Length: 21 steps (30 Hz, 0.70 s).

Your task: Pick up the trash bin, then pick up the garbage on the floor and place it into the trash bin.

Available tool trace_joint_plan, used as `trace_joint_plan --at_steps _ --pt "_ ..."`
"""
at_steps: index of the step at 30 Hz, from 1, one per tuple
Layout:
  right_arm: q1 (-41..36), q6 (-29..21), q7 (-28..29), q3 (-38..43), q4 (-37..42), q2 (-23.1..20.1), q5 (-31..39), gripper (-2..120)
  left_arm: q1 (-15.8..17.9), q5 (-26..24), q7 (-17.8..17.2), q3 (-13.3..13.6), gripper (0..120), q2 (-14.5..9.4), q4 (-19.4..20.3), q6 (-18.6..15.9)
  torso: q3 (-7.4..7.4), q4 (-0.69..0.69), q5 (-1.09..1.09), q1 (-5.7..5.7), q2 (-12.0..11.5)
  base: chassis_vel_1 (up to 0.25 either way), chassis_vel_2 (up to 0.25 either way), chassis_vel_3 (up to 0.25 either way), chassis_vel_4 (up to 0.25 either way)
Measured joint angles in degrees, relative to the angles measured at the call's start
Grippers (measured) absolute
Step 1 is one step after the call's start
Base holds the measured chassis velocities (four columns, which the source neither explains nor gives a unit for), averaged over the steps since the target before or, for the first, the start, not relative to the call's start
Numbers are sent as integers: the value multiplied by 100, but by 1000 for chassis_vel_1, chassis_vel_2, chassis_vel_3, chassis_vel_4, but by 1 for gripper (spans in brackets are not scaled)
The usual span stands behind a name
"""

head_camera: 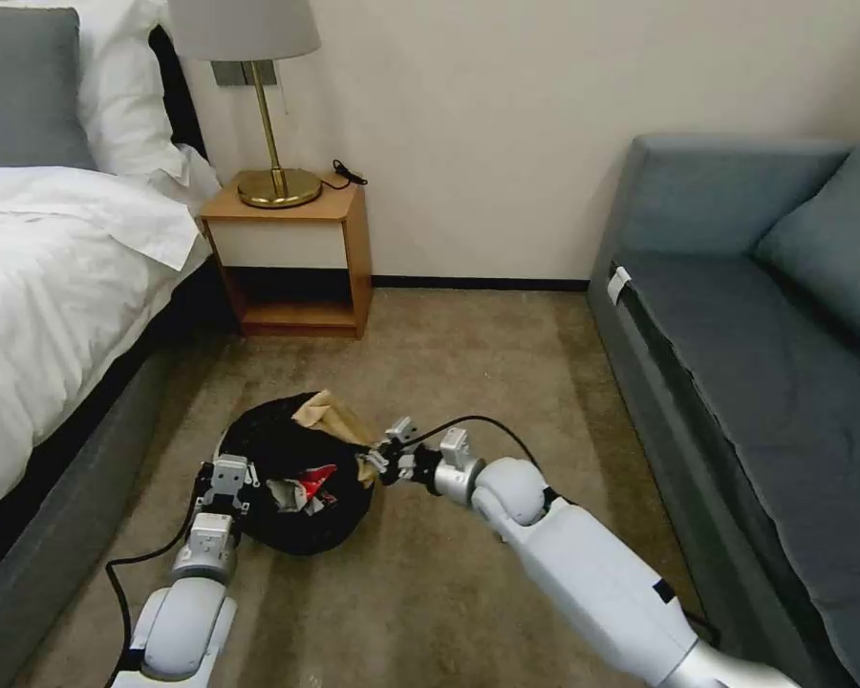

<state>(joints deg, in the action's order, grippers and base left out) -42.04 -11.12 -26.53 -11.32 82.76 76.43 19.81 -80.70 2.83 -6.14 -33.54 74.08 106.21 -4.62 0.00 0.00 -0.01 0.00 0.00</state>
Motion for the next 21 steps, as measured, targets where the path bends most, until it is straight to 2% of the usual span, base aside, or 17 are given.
trace_joint_plan --at_steps 4,9,10,12,15,17,21 --pt "57 38 -5 -102 -163 153 13 0 -3 -61 38 36 2 42 53 27 0 0 1 0 0 0 0 0 0" --pt "52 199 263 -207 -510 297 -346 4 -17 -108 62 43 2 67 77 100 0 0 1 0 0 0 0 0 0" --pt "35 245 303 -224 -577 313 -447 11 -17 -121 67 41 2 68 78 113 0 0 1 0 0 0 0 0 0" --pt "19 280 341 -241 -641 325 -519 13 -17 -131 72 38 2 67 77 125 0 0 1 0 0 0 0 0 0" --pt "-6 415 417 -277 -820 343 -696 28 -9 -144 86 36 2 66 58 158 0 0 1 0 0 0 0 0 0" --pt "-7 447 429 -280 -865 346 -758 32 -4 -149 87 36 2 67 45 165 0 0 1 0 0 0 0 0 0" --pt "2 534 447 -288 -948 335 -884 50 16 -154 92 39 2 71 1 178 0 -1 1 0 0 0 0 0 0"
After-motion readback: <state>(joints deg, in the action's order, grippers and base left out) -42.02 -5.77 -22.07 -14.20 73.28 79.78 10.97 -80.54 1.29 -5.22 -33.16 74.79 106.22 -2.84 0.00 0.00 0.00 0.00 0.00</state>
